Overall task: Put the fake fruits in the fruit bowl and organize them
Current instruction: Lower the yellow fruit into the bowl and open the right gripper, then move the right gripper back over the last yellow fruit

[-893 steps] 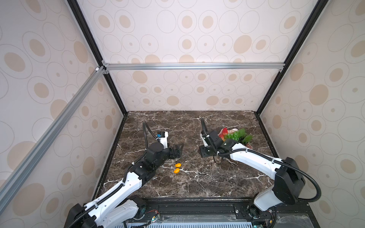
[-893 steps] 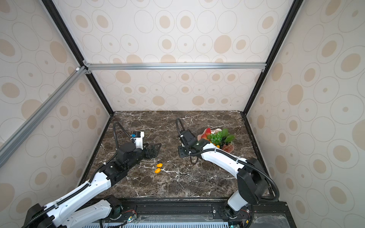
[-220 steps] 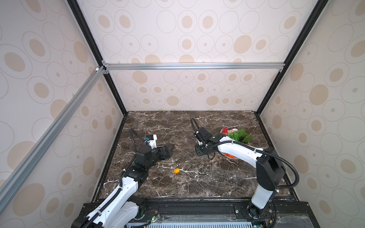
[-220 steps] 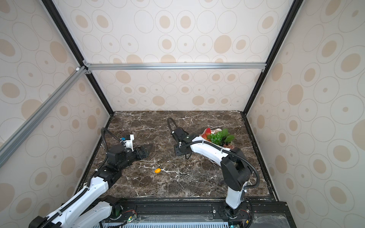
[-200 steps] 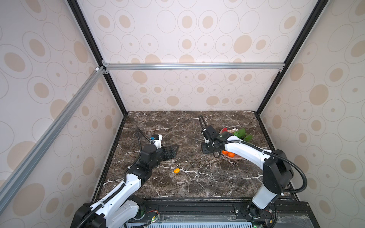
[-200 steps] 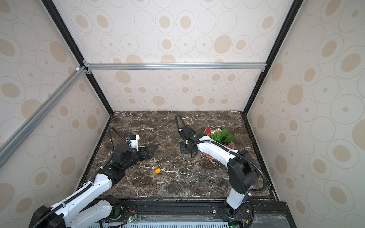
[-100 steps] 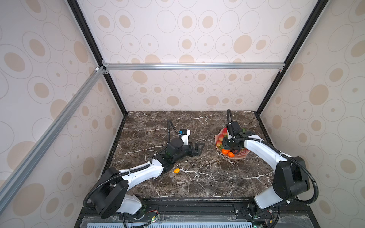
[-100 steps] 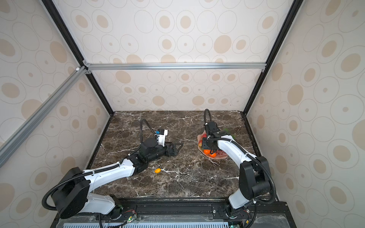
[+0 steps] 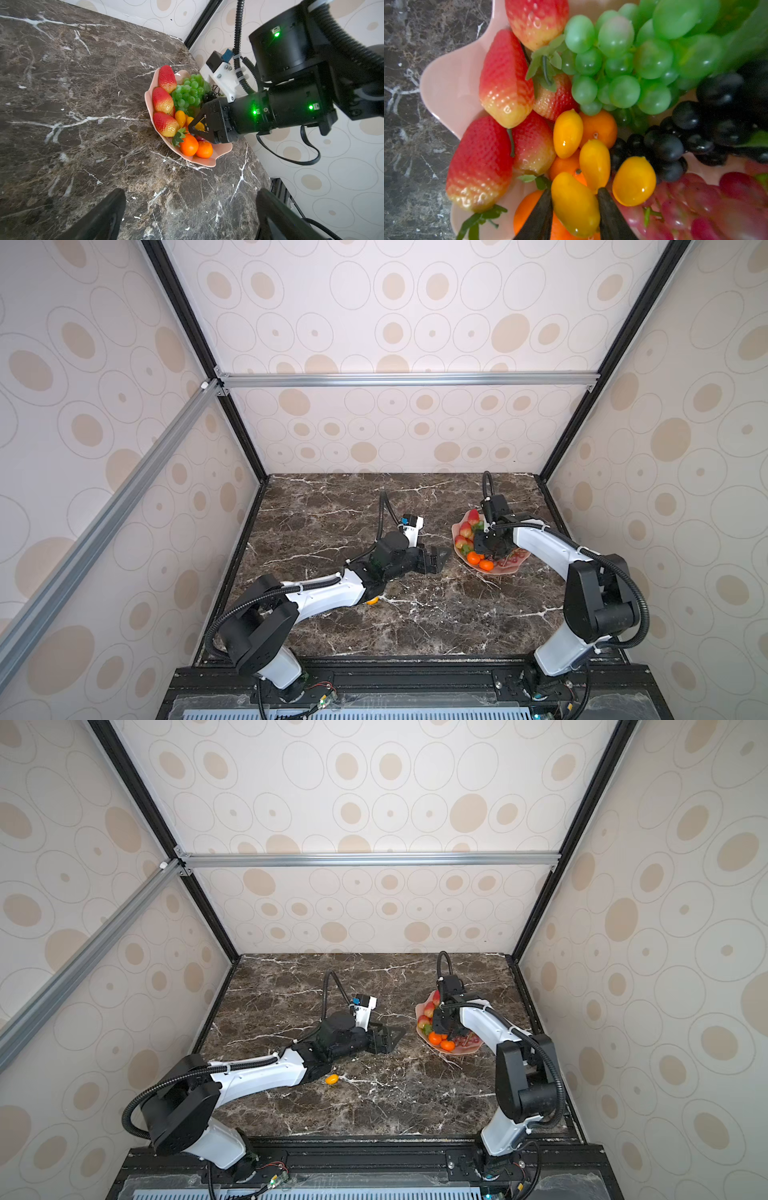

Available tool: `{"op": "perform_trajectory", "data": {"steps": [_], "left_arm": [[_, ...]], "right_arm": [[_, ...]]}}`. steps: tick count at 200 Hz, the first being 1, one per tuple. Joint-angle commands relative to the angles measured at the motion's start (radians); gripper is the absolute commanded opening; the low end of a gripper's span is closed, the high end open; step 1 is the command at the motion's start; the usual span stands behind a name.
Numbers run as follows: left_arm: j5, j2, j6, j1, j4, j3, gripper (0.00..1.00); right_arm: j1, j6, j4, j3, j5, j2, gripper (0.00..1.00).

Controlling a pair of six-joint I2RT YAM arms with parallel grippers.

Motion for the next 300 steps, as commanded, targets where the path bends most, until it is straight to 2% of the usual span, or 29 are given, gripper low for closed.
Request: {"op": "perform_trajectory", "data": {"steps": [1,72,119,171,217,269,300], "left_arm": [[0.0,-0.001,0.017,-0.01,0.012,0.044,0.99],[-0.026,-0.027,0.035,-0.007,-0.032,0.043,0.99],[-0.042,-0.131,0.035,0.034,-0.066,-0.023,0.99],[-0.053,-0.342,0.017,0.151,-0.145,-0.162,0.99],[-0.026,-0.545,0.015,0.295,-0.307,-0.253,0.99],[0.034,-0.723,0.023,0.442,-0.497,-0.309,0.99],[0.07,-0.8,0.031,0.531,-0.58,-0.312,0.99]], "right_arm": [[-0.002,-0.013,-0.009,0.025,0.012,0.012,0.39],[-0.002,-0.014,-0.025,0.037,0.026,-0.021,0.51],[0.051,-0.014,-0.026,0.022,0.066,-0.128,0.53],[0.288,-0.004,0.047,-0.005,0.039,-0.18,0.53],[0.496,-0.056,0.139,0.01,0.006,-0.098,0.53],[0.649,-0.127,0.196,0.079,-0.045,0.046,0.53],[0.698,-0.154,0.234,0.113,-0.1,0.114,0.53]]}}
